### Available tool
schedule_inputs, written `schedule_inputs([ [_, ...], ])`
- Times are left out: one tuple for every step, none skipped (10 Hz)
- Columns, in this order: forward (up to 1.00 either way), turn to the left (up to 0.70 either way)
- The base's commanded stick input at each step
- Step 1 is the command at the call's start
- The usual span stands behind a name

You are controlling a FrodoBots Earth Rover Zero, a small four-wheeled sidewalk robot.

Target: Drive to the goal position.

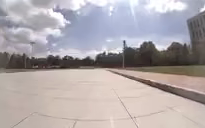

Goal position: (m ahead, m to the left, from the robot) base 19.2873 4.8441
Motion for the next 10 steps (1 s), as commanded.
schedule_inputs([
  [0.70, 0.00],
  [0.70, 0.00],
  [0.70, 0.00],
  [0.70, 0.00],
  [0.70, 0.00],
  [0.70, 0.00],
  [0.70, 0.00],
  [0.70, 0.00],
  [0.70, 0.00],
  [0.70, 0.00],
])
